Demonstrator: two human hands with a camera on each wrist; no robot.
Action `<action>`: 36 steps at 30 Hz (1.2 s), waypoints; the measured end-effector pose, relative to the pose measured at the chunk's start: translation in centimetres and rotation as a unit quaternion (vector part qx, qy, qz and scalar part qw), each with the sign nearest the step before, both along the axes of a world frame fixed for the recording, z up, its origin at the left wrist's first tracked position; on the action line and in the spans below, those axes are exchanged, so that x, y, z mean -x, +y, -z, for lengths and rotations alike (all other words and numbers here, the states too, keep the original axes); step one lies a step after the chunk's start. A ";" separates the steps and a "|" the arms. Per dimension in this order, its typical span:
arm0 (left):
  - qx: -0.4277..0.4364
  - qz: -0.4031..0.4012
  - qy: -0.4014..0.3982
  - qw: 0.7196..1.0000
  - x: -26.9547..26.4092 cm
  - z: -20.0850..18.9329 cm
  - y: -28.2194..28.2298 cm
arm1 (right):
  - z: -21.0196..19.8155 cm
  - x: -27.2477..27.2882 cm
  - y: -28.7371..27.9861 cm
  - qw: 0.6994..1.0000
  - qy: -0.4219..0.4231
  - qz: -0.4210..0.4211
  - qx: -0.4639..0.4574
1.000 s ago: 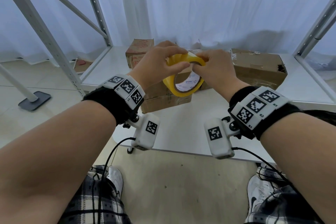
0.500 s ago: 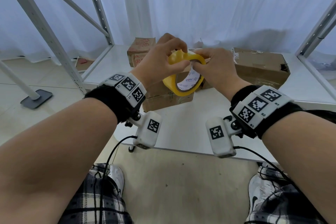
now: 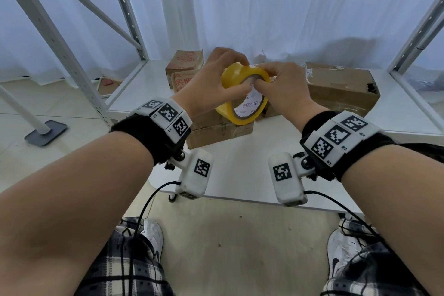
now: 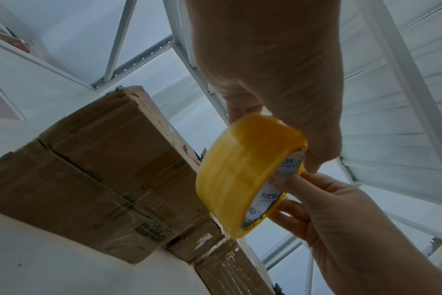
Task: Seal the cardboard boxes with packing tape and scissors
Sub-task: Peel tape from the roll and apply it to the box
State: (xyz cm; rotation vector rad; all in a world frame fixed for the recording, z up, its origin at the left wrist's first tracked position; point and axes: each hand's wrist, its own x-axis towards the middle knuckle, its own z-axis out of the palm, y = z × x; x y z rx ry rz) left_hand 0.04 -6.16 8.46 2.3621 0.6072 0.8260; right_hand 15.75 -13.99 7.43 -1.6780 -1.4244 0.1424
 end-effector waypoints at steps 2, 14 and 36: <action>0.025 0.007 0.004 1.000 -0.1 0.0 -0.3 | 0.0 -0.1 0.1 1.000 0.002 0.002 0.008; 0.051 0.007 -0.018 0.999 -0.3 -0.1 -1.0 | 0.5 -0.1 0.3 1.000 -0.019 -0.018 0.007; 0.004 -0.045 0.018 0.999 -0.6 0.3 -0.2 | 0.4 -0.5 0.2 1.000 0.021 -0.009 -0.003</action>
